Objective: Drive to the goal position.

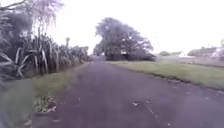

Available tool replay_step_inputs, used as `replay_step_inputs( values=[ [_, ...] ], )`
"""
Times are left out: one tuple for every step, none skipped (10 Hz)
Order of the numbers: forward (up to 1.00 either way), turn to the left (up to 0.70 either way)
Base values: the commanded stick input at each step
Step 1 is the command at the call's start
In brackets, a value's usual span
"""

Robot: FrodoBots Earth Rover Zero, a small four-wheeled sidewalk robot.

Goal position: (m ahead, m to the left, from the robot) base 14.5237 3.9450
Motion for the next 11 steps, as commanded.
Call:
replay_step_inputs(
  values=[
    [0.85,-0.34],
    [0.85,-0.26],
    [0.85,-0.03],
    [0.85,0.0],
    [0.85,0.0],
    [0.85,0.0],
    [0.85,0.0],
    [0.85,0.0],
    [0.85,0.0],
    [0.85,0.0],
    [0.85,0.0]
  ],
)
